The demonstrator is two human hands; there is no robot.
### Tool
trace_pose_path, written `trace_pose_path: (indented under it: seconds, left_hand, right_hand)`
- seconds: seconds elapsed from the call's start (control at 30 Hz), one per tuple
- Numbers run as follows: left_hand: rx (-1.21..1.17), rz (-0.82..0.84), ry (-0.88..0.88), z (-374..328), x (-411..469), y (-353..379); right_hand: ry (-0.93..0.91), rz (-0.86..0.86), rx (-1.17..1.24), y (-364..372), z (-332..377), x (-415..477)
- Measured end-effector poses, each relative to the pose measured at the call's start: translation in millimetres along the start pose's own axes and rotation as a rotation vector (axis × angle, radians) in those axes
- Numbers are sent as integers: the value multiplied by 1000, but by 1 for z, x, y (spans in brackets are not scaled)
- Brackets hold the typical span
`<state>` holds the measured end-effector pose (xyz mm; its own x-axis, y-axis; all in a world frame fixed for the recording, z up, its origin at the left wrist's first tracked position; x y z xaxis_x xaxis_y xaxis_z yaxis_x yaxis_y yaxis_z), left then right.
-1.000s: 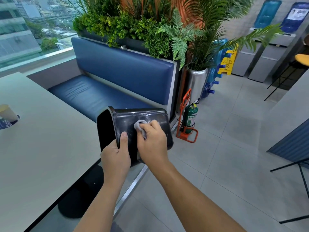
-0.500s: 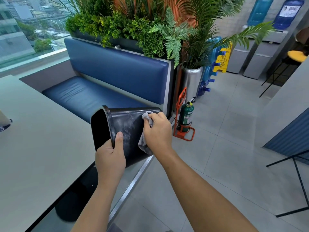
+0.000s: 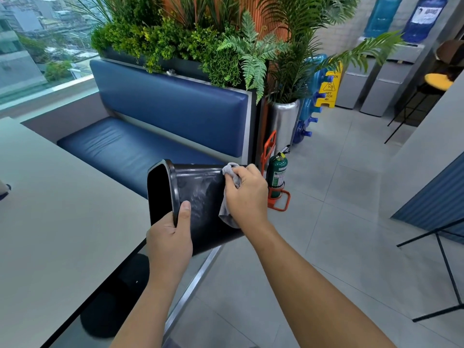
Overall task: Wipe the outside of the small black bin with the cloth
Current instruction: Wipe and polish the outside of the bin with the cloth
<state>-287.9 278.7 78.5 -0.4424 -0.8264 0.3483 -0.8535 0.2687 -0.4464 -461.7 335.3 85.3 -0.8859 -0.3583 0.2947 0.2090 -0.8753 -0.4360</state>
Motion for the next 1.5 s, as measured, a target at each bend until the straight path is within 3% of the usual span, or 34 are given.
trace_pose_path:
  seconds: [0.27, 0.43, 0.7, 0.9, 1.13, 1.33, 1.5]
  left_hand:
    - [-49, -31, -4, 0, 2, -2]
    - [-52, -17, -3, 3, 4, -1]
    - [-57, -18, 26, 3, 3, 0]
    - [-19, 2, 49, 4, 5, 5]
    - [-4, -15, 58, 0, -1, 11]
    - [-24, -22, 4, 5, 1, 11]
    - [-42, -20, 57, 8, 4, 7]
  right_hand:
    - [42, -14, -27, -6, -20, -19]
    - [-96, 53, -29, 0, -9, -40]
    - [69, -20, -14, -13, -23, -20]
    - [-62, 58, 0, 3, 10, -43]
    - [134, -67, -1, -10, 0, -4]
    - [-92, 49, -3, 12, 31, -47]
    - [162, -26, 5, 0, 6, -17]
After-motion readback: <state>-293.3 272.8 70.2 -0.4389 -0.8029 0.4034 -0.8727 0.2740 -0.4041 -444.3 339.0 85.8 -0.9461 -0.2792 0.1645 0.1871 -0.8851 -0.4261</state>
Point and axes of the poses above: each hand's wrist, its own x-axis towards the middle knuckle, its own y-axis out of the palm, z = x × y, the point moved 2 cm from there along x, towards the middle knuckle, and after that the axes turned 10 degrees about y, right-handed, at the moved point
